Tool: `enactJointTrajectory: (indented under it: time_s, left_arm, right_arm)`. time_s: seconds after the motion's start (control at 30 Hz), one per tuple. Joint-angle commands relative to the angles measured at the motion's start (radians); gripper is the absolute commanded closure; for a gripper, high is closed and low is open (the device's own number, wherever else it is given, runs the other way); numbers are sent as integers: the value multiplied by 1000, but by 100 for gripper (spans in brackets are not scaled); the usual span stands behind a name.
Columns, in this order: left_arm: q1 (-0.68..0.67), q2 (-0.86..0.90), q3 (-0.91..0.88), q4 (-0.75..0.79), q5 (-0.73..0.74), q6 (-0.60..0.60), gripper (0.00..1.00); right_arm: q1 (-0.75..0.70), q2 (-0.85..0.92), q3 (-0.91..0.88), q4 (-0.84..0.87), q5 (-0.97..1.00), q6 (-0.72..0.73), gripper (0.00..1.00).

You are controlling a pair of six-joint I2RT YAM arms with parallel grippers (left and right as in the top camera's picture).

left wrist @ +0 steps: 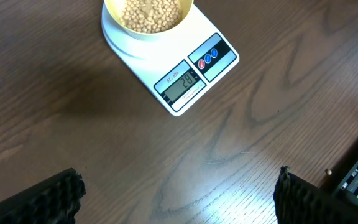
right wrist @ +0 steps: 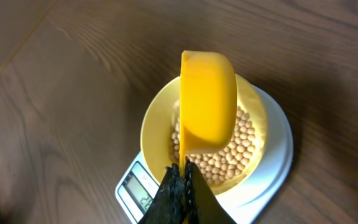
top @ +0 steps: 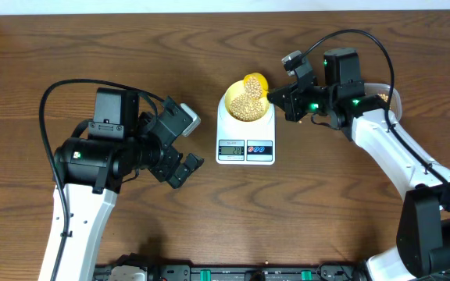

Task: Scoop item into bowl and weigh 50g on scale
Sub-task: 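Carry the scoop over the bowl and pour soybeans in, then hold the tipped yellow scoop over the bowl with the right gripper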

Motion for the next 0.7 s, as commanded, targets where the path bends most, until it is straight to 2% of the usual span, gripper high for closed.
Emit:
enactJointTrajectory:
  time_s: [0.0, 0.67]
  left_arm:
    - [3, -2, -3, -2, -6, 6, 0]
    - [3, -2, -3, -2, -6, 6, 1]
  right_arm:
    - [2, 5, 7, 4, 9, -35, 99]
    - [2, 5, 7, 3, 21, -35, 99]
